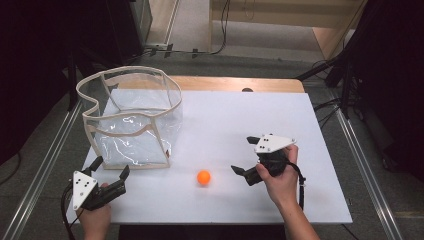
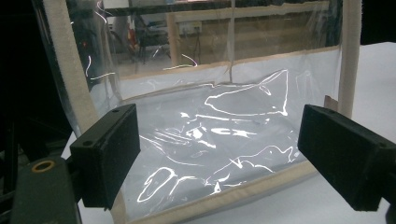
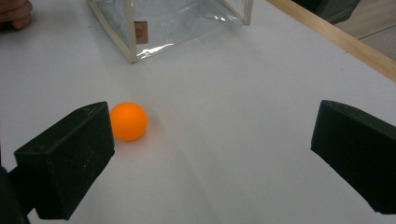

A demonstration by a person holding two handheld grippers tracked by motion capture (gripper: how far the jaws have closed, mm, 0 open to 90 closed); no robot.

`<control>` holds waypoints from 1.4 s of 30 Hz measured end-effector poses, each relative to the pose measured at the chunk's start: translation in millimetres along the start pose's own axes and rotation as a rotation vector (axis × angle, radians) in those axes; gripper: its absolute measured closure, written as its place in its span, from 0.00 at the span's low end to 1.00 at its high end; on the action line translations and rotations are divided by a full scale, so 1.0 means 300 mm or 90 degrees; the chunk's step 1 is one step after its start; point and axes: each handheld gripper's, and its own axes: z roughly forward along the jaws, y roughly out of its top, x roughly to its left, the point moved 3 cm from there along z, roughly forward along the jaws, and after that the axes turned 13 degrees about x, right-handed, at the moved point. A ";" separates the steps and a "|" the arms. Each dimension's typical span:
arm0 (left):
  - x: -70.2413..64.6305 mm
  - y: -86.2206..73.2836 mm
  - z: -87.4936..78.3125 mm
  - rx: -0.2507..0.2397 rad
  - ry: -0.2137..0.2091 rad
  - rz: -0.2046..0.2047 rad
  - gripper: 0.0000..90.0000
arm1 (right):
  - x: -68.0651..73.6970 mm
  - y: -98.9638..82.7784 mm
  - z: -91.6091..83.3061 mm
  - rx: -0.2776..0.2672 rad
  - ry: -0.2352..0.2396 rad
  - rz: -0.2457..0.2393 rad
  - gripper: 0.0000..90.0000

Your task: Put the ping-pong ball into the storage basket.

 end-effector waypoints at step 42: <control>0.001 0.000 0.000 -0.001 0.000 -0.001 0.15 | 0.081 0.074 0.080 0.051 0.047 -0.056 0.00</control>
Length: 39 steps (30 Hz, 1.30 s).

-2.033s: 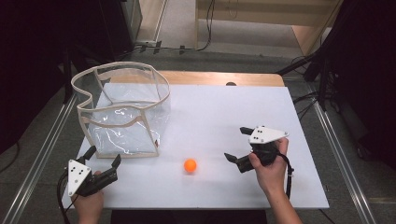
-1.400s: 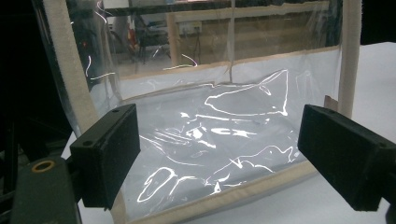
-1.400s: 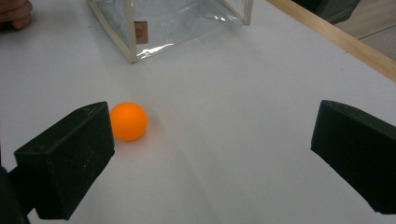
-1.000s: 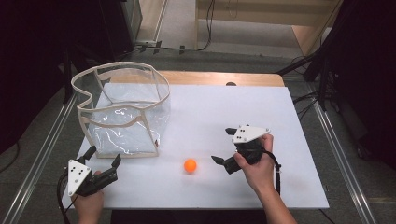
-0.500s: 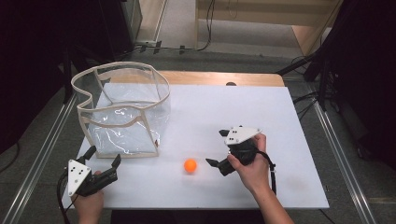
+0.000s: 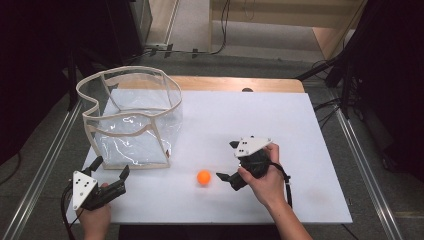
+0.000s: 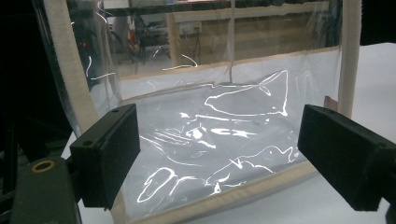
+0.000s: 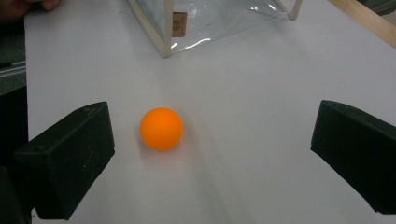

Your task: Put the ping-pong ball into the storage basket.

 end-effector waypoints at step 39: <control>0.001 0.000 -0.001 0.000 0.000 0.000 0.15 | 0.055 0.037 0.098 0.070 0.056 -0.042 0.00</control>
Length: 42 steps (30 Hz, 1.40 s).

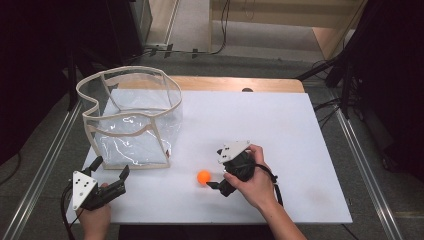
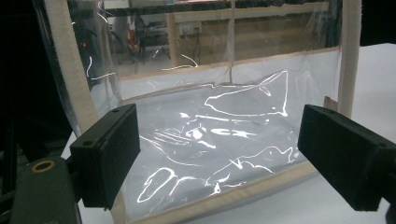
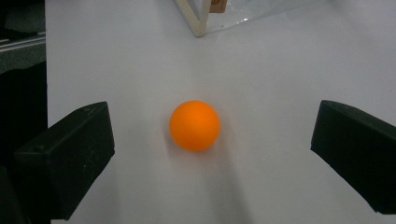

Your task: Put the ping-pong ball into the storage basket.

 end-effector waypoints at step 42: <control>-0.001 0.000 0.001 -0.001 0.000 0.000 0.15 | 0.020 0.045 0.120 0.075 0.064 -0.024 0.00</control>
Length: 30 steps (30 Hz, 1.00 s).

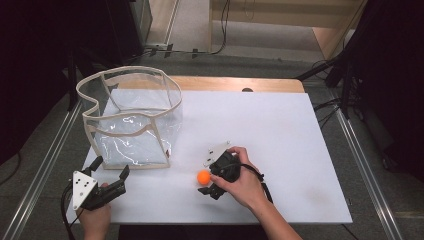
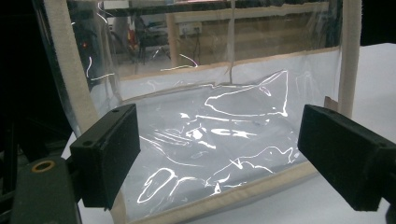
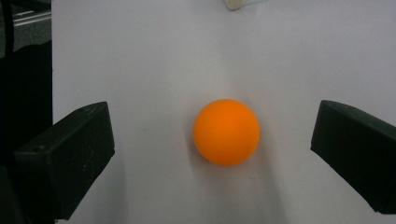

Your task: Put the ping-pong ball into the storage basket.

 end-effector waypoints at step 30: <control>0.007 0.005 -0.012 -0.025 -0.029 -0.011 0.14 | -0.007 0.023 0.067 0.053 0.026 0.017 0.00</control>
